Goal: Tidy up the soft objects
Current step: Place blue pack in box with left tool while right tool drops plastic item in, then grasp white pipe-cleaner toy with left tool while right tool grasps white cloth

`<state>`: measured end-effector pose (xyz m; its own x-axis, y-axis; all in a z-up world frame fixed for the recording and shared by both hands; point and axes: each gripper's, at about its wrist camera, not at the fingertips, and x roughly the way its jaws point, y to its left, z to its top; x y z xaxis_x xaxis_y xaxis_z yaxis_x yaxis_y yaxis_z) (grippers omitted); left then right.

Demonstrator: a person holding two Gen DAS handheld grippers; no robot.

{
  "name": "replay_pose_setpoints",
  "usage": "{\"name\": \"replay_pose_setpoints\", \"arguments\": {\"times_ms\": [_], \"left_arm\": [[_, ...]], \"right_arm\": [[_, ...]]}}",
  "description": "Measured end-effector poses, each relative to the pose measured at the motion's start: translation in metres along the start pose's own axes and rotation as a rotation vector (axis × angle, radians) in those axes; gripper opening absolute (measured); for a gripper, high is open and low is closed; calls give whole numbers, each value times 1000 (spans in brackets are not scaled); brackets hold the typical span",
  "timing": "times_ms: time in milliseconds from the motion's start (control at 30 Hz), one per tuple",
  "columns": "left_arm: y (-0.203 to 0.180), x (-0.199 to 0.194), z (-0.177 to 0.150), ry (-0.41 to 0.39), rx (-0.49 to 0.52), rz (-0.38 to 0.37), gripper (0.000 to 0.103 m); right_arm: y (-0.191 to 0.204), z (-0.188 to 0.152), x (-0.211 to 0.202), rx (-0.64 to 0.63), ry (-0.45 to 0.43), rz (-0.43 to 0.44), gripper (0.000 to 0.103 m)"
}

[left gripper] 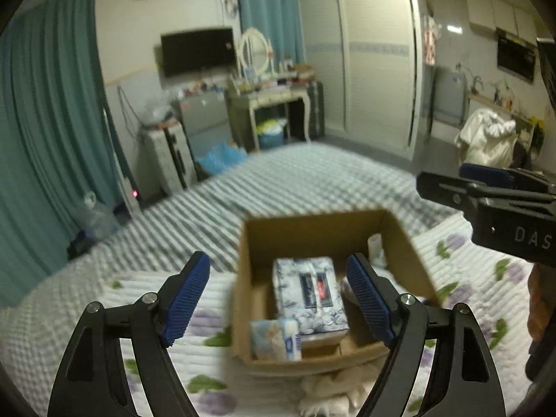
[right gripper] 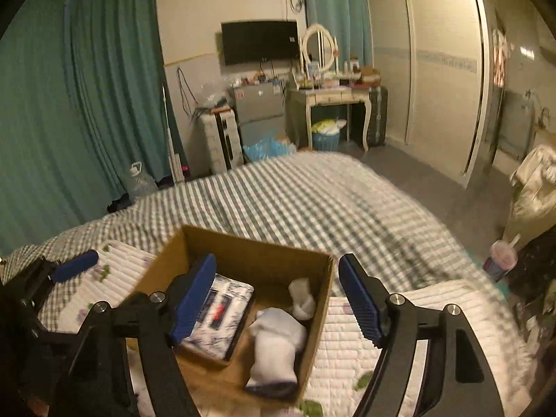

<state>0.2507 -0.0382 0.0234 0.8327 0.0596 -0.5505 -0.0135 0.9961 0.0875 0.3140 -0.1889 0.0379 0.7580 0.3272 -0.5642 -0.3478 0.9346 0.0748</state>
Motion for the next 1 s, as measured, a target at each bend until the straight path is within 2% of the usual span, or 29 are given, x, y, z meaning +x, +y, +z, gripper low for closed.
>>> {"name": "replay_pose_setpoints", "arguments": {"times_ms": [100,133,233,300,400,500,600,767,900,1000], "left_arm": [[11,-54,12,-71,7,16,85],[15,-72,14,-92,4,23,93],[29,-128,17,-164,-12,3,96],[34,-152,13,-189,-9,11,96],[44,-181,1,-207,-7,20,96],[49,-193,-18,-209,1,7,96],[49,-190,-42,-215,9,11,96],[49,-151,-87,-137,-17,-10,96],[46,-99,-119,-20,-74,-27,95],[41,-61,-144,53,-119,-18,94]], "right_arm": [[15,12,-53,-33,-32,-1,82],[22,15,-74,-47,-43,-4,82],[45,18,-124,-96,-74,-27,90],[58,15,-152,-122,-93,-43,96],[74,5,-185,-136,-110,-31,96],[83,-14,-206,-145,-117,-11,96],[92,-38,-214,-146,-125,8,96],[99,-79,-188,-170,-94,27,96],[94,-110,-133,-191,-28,20,96],[84,-130,-84,-191,37,-17,96]]}}
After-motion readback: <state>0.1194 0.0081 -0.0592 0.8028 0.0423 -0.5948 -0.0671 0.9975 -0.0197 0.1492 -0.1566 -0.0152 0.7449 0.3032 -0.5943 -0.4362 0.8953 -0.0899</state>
